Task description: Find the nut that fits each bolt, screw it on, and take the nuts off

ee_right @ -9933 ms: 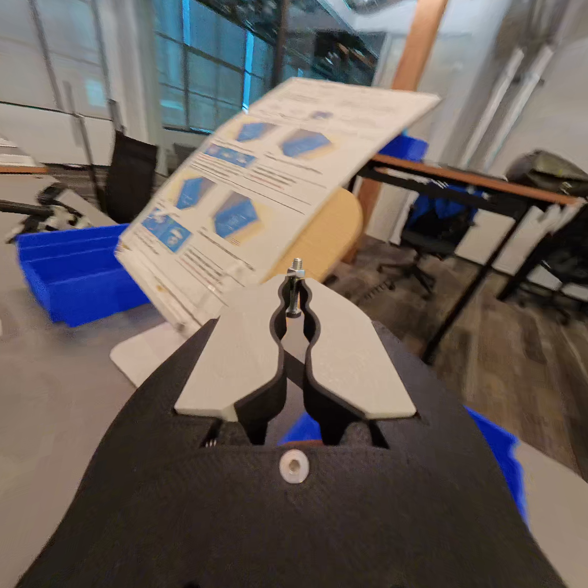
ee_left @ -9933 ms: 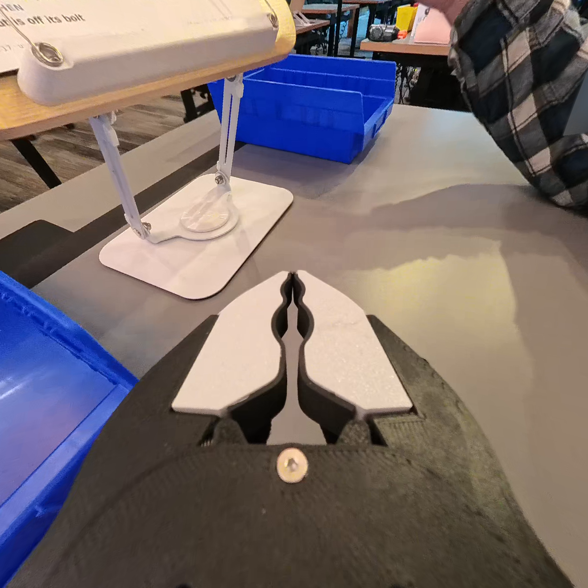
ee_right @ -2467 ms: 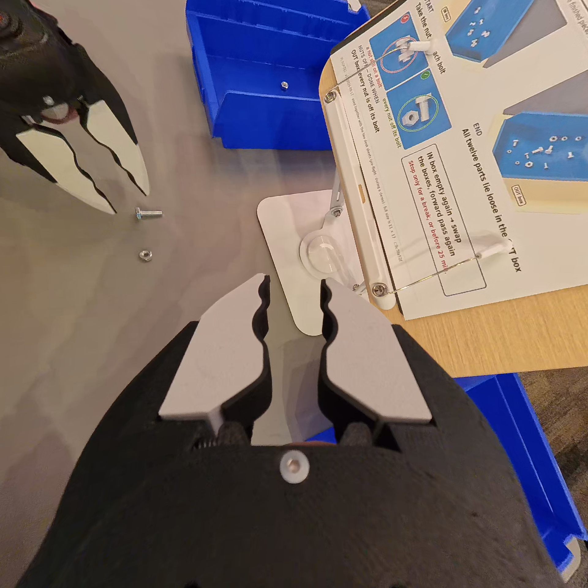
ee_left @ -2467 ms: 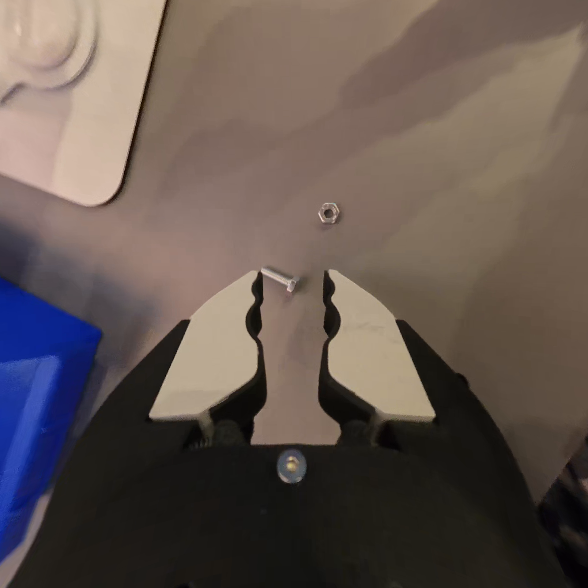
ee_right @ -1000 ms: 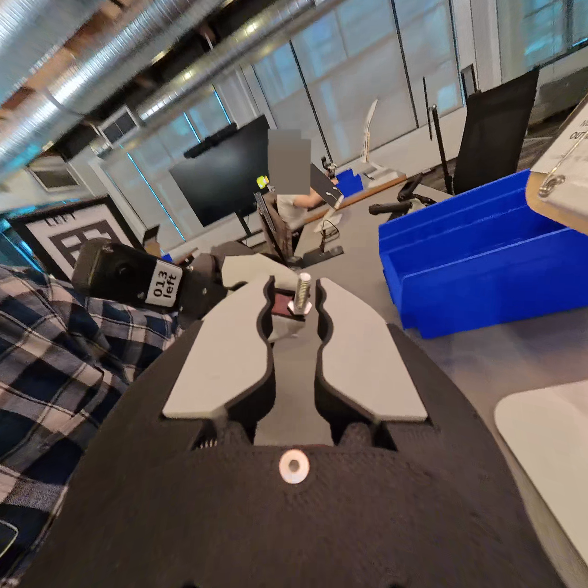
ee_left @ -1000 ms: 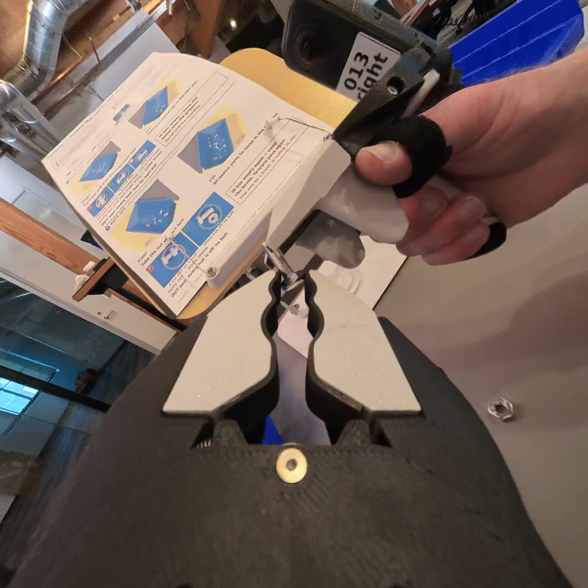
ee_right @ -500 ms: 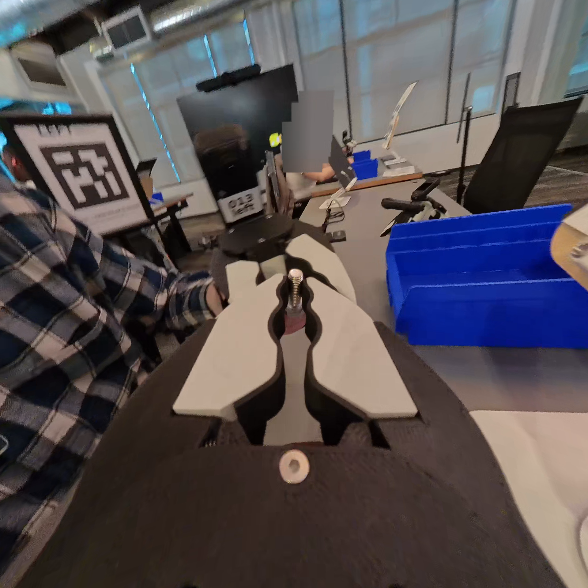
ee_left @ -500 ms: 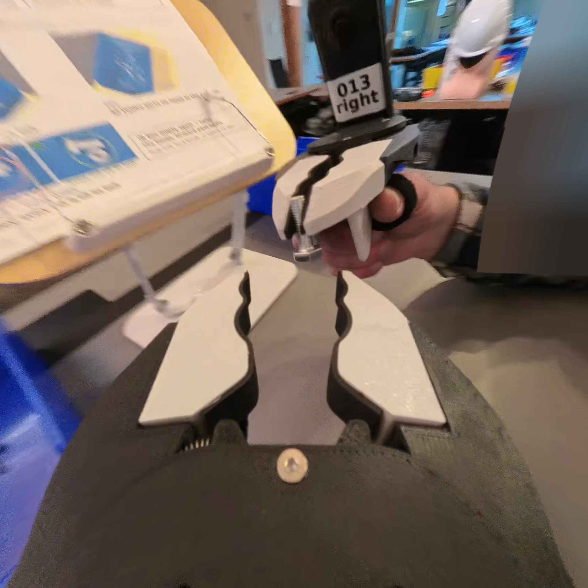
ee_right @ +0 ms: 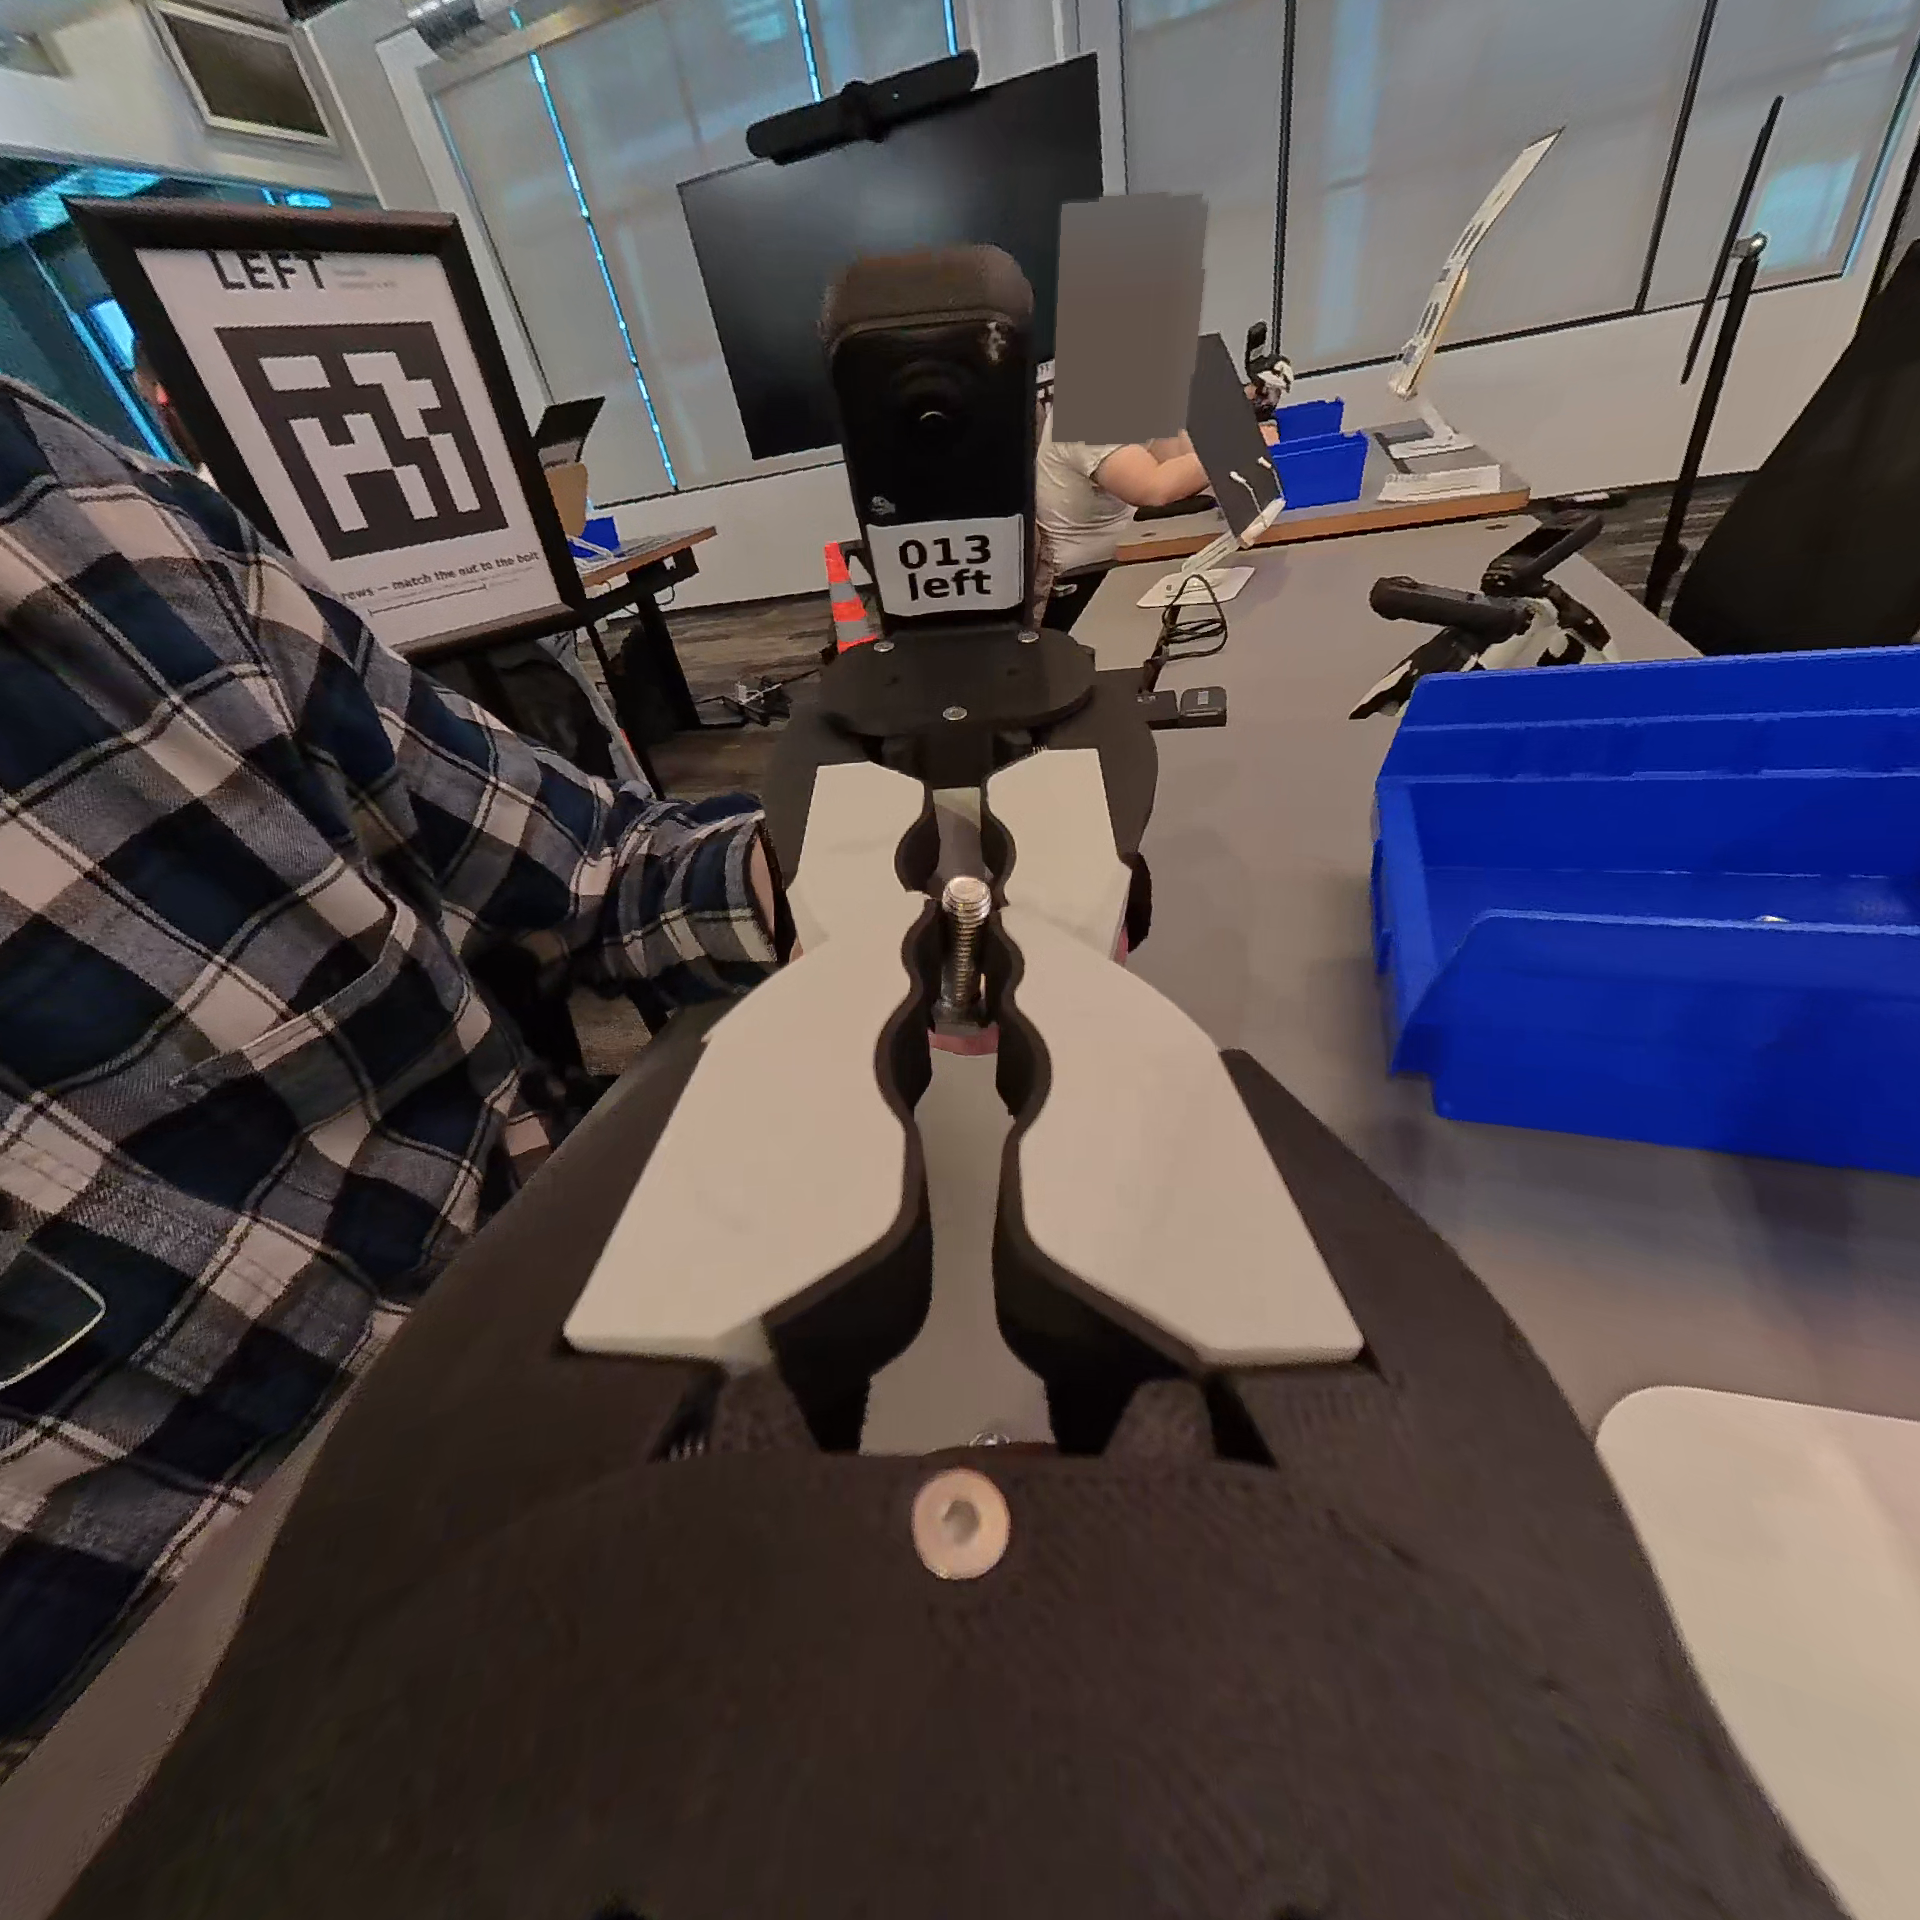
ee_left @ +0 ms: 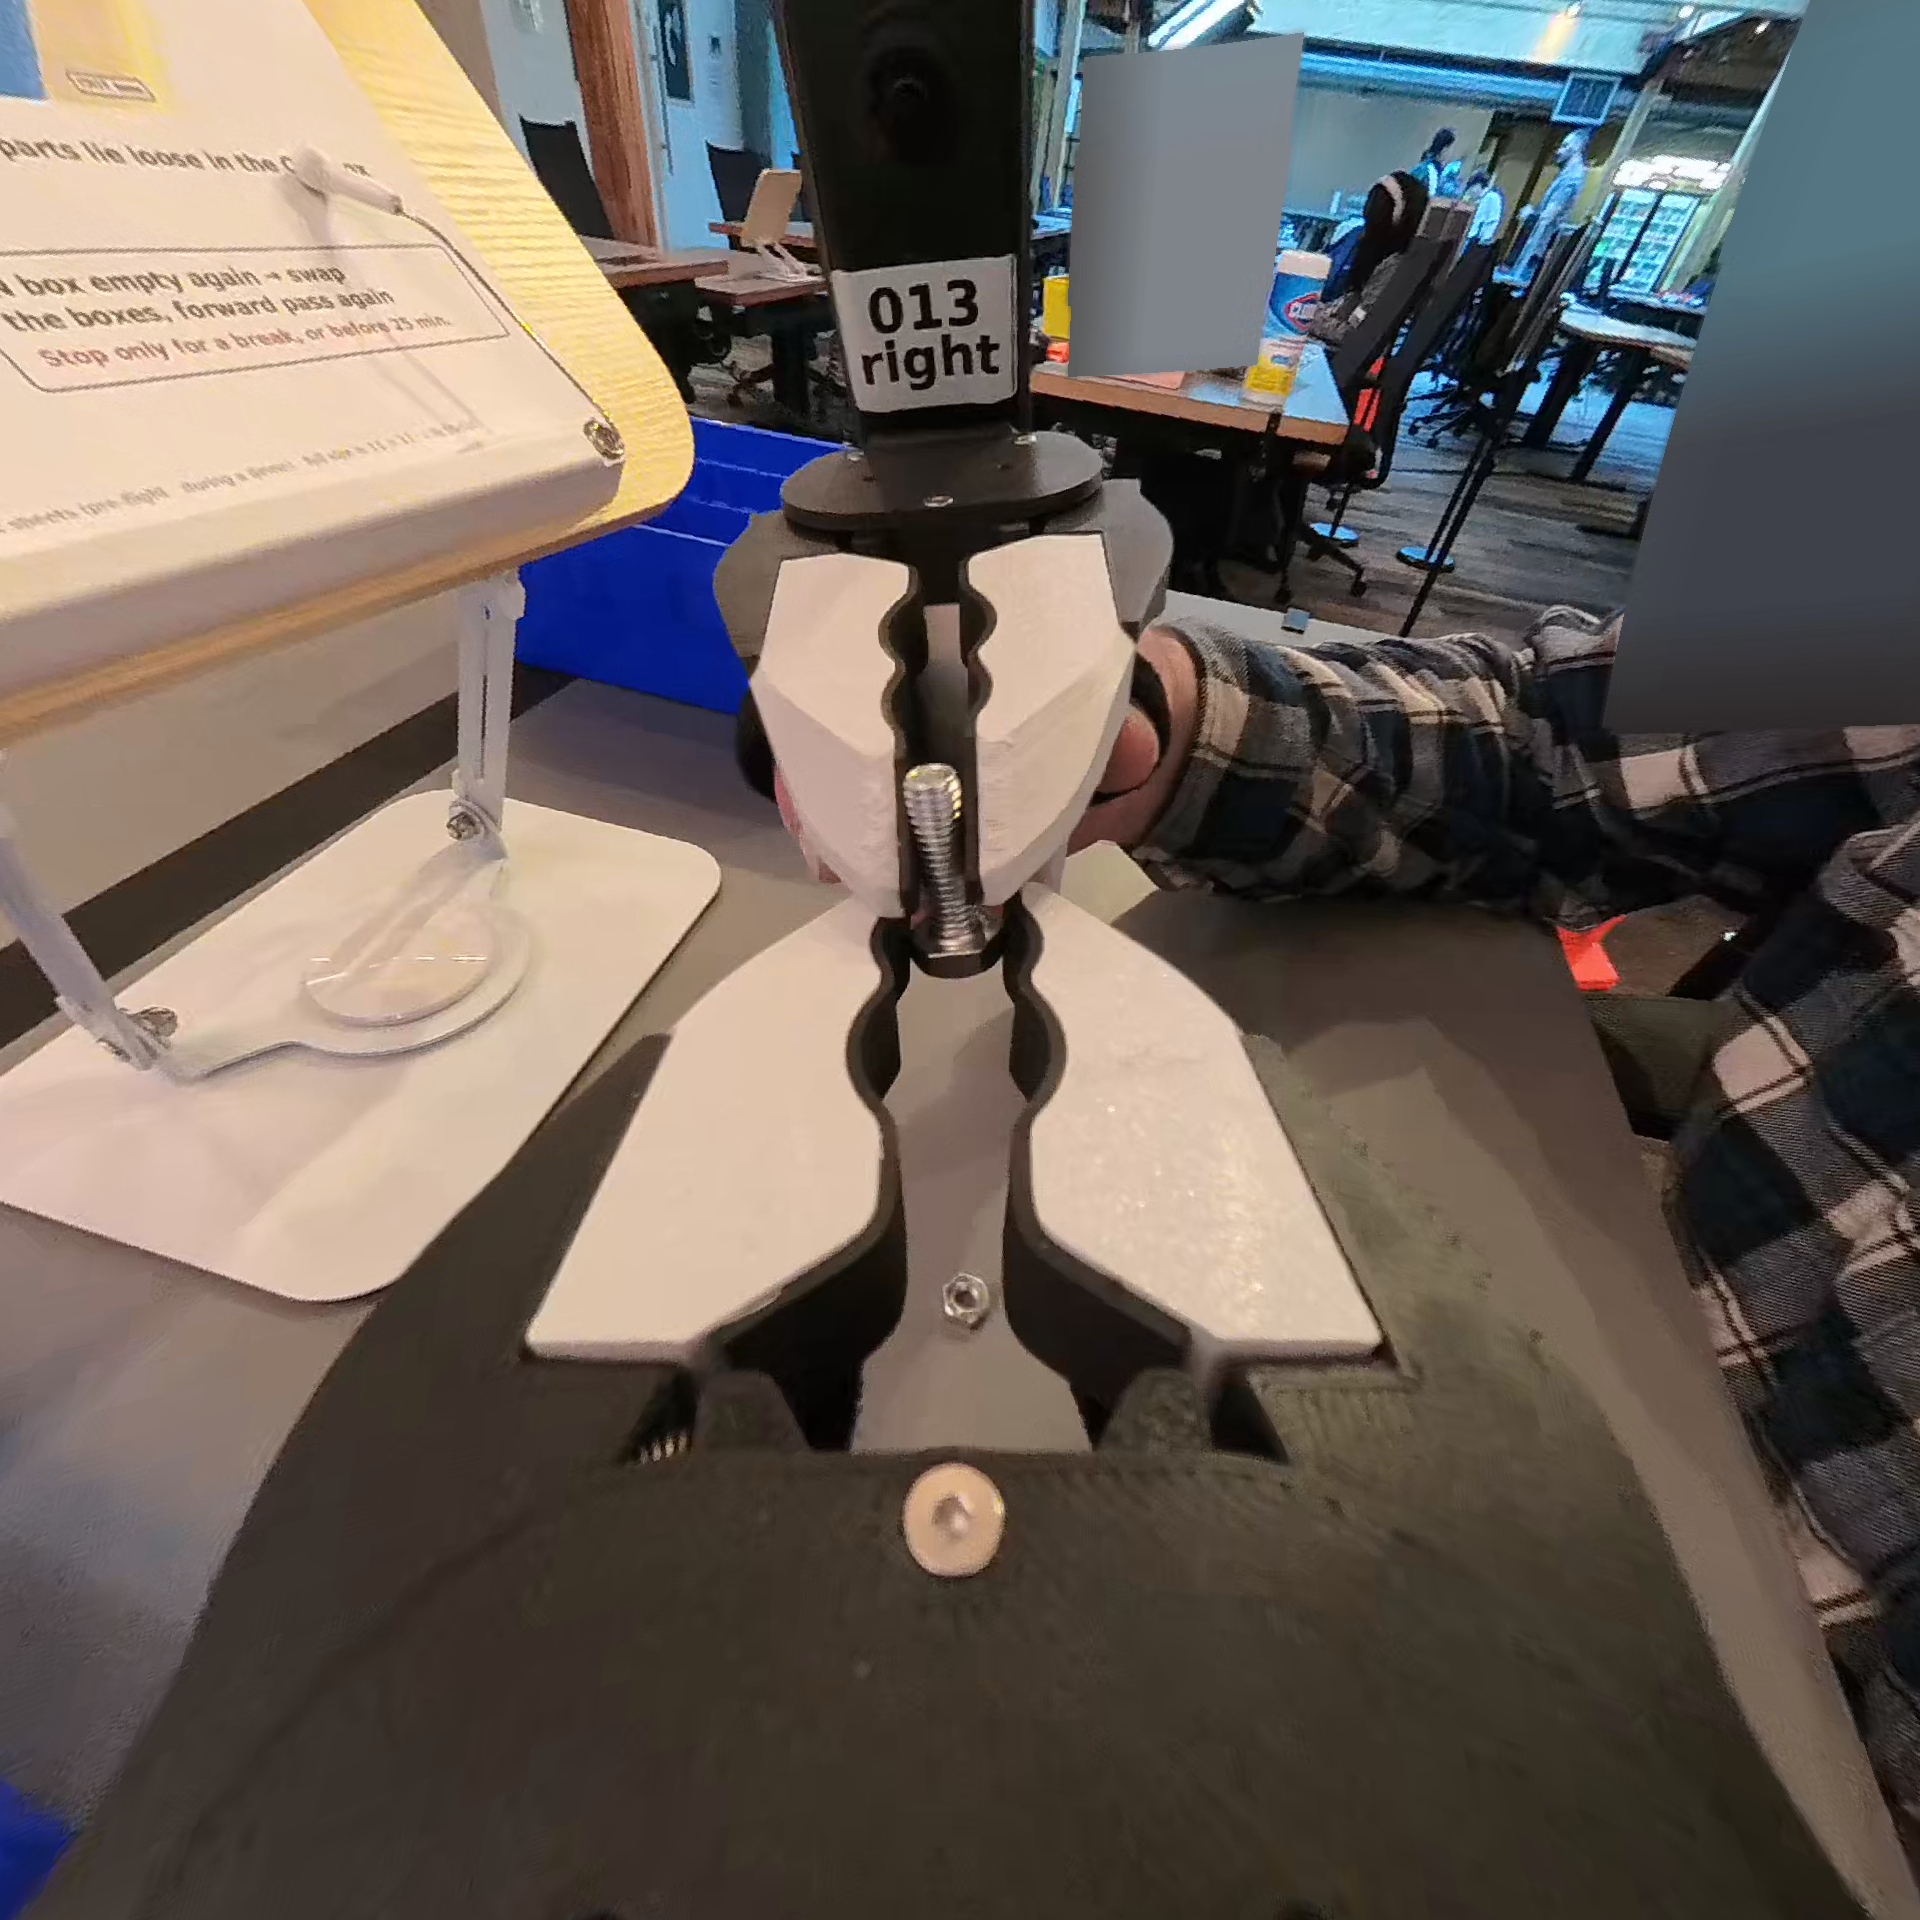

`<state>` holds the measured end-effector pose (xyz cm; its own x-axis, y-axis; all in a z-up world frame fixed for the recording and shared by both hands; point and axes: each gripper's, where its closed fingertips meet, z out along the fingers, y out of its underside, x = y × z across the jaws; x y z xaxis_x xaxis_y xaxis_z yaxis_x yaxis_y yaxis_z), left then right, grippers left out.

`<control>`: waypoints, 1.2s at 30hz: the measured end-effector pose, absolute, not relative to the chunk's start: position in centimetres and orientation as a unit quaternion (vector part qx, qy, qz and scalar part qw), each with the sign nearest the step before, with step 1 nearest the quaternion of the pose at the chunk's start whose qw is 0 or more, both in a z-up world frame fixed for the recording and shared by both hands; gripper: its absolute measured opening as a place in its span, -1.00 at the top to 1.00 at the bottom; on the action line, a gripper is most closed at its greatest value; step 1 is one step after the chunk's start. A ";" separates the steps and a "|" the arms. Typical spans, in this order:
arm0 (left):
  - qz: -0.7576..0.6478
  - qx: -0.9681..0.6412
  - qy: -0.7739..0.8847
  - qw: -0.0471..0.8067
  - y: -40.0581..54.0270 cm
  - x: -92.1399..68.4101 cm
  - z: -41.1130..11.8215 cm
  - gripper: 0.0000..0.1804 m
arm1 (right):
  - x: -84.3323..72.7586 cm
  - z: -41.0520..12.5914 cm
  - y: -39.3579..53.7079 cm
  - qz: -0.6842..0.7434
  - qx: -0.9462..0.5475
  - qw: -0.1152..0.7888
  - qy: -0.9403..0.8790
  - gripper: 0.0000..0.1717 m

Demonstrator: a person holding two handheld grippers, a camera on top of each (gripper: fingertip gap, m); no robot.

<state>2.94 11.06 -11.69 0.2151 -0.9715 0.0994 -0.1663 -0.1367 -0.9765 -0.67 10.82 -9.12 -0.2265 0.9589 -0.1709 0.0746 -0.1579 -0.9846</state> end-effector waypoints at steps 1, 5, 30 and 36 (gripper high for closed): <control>-0.429 -0.620 0.461 0.468 11.0 3.0 -11.7 0.82 | -0.7 -9.1 10.7 0.581 -0.489 0.381 -0.527 0.91; -0.446 -0.606 0.473 0.458 10.2 3.1 -11.6 0.82 | -0.6 -9.0 10.1 0.594 -0.472 0.373 -0.534 0.91; -0.475 -0.580 0.511 0.421 8.5 3.6 -12.1 0.86 | -0.5 -9.2 8.4 0.615 -0.431 0.358 -0.555 0.91; -0.414 -0.597 0.519 0.450 9.7 3.1 -12.8 0.86 | -0.4 -9.1 8.9 0.604 -0.440 0.369 -0.552 0.70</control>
<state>3.10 9.71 -12.76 0.1172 -0.9928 0.0266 -0.2466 -0.0550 -0.9676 -0.41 8.90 -9.06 -0.3401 0.9320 -0.1253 0.0408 -0.1184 -0.9921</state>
